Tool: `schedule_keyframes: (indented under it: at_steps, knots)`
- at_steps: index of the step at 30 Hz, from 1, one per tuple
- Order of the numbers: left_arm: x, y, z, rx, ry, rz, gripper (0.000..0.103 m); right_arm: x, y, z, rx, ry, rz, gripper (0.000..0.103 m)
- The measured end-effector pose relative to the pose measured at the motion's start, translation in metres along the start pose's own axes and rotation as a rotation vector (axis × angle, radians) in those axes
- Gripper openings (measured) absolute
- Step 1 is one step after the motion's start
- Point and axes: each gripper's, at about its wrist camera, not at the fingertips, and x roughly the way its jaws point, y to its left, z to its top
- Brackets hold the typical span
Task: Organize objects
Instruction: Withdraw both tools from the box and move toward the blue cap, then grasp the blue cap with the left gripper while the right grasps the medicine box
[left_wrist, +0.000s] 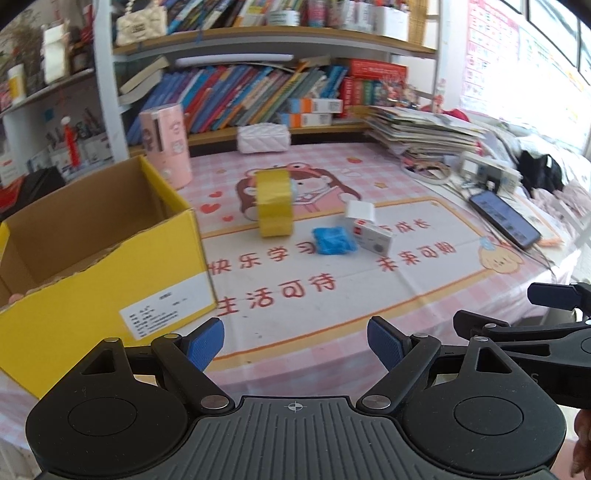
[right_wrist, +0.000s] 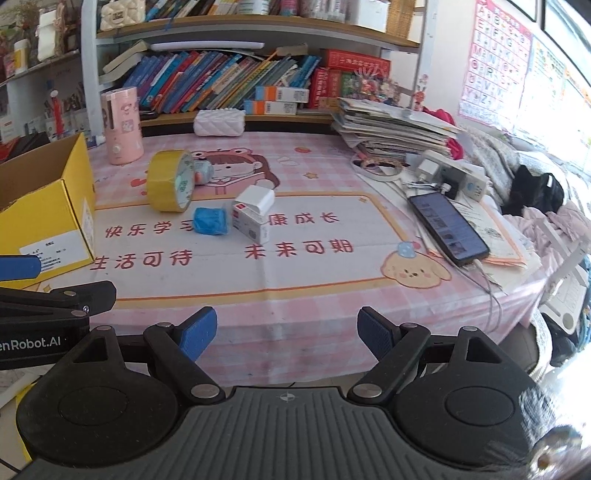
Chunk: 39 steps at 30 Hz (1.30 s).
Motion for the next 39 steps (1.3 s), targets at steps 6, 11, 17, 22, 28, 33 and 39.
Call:
schedule_keyframes:
  at_steps: [6,11,17,22,28,33,39]
  knots:
    - [0.012,0.013,0.009,-0.056,0.002,0.041,0.087,0.024,0.008,0.017,-0.049,0.019,0.045,0.083]
    - [0.025,0.012,0.021,-0.074,0.007,0.036,0.087,0.043,0.007,0.035,-0.073,0.022,0.087,0.083]
    - [0.038,0.004,0.036,-0.081,0.002,0.066,0.087,0.062,-0.002,0.055,-0.098,0.015,0.124,0.082]
    - [0.045,-0.002,0.046,-0.098,-0.008,0.088,0.087,0.079,-0.013,0.068,-0.106,0.016,0.156,0.08]
    - [0.057,-0.013,0.055,-0.084,0.015,0.138,0.087,0.104,-0.025,0.08,-0.101,0.03,0.19,0.075]
    - [0.066,-0.018,0.062,-0.09,0.039,0.189,0.086,0.127,-0.029,0.088,-0.112,0.058,0.243,0.074]
    - [0.075,-0.024,0.065,-0.104,0.063,0.223,0.086,0.16,-0.025,0.093,-0.154,0.116,0.298,0.048]
